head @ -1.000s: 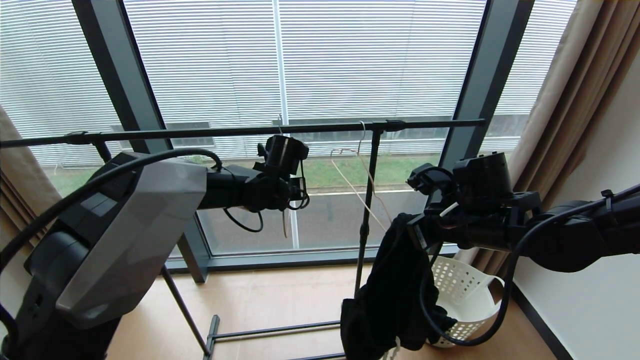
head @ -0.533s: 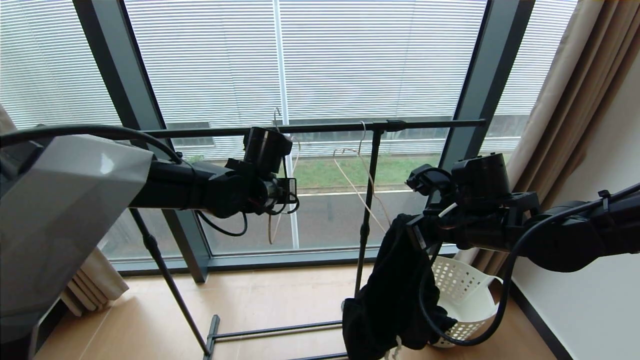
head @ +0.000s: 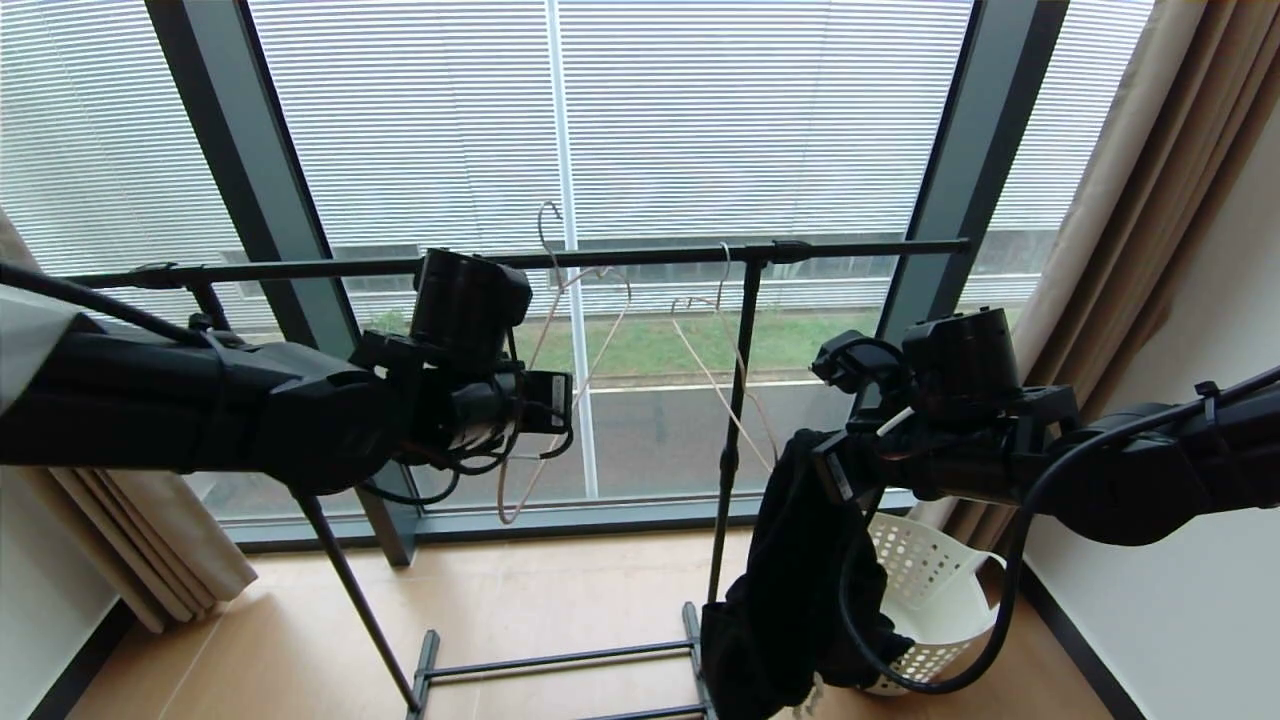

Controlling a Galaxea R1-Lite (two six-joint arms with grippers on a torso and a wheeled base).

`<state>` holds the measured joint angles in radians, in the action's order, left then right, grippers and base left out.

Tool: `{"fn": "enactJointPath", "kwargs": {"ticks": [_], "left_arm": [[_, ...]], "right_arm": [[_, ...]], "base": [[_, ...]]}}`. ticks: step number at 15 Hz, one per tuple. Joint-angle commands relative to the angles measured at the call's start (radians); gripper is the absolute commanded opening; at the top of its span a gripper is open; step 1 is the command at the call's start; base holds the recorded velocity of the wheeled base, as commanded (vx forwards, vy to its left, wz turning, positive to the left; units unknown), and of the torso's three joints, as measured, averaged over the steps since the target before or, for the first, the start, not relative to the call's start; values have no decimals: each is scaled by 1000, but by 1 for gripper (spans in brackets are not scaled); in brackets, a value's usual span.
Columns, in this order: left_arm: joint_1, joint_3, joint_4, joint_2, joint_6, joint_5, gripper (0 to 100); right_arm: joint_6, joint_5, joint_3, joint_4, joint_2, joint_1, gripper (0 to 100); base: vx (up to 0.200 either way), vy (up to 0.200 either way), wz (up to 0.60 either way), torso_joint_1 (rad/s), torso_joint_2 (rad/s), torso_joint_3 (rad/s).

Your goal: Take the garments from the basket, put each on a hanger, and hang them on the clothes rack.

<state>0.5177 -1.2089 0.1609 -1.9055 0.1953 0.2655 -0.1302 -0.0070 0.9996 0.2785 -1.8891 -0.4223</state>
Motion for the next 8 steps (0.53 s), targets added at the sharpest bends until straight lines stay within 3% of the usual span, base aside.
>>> {"fn": "enactJointPath", "kwargs": {"ticks": [1, 3, 4, 5, 7, 8], "left_arm": [[5, 184, 82, 137, -8, -39, 0], [-2, 371, 235, 212, -74, -115, 0], [-22, 516, 379, 250, -120, -166, 0], [-25, 562, 430, 258, -129, -183, 0], [-39, 761, 660, 281, -183, -261, 0], [-39, 778, 678, 283, -189, -267, 0]], "right_arm": [[0, -14, -4, 1, 12, -12, 0], [0, -68, -4, -1, 31, -26, 0], [-3, -119, -4, -2, 51, -29, 0], [-8, -140, -4, -2, 56, -30, 0], [-28, -261, -6, -2, 87, -39, 0], [-28, -271, -6, -2, 91, -42, 0]], "base": [[0, 0, 0, 0, 0, 0], [0, 0, 0, 0, 0, 0], [0, 0, 0, 0, 0, 0], [0, 0, 0, 0, 0, 0], [0, 0, 0, 0, 0, 0], [0, 0, 0, 0, 0, 0]]}}
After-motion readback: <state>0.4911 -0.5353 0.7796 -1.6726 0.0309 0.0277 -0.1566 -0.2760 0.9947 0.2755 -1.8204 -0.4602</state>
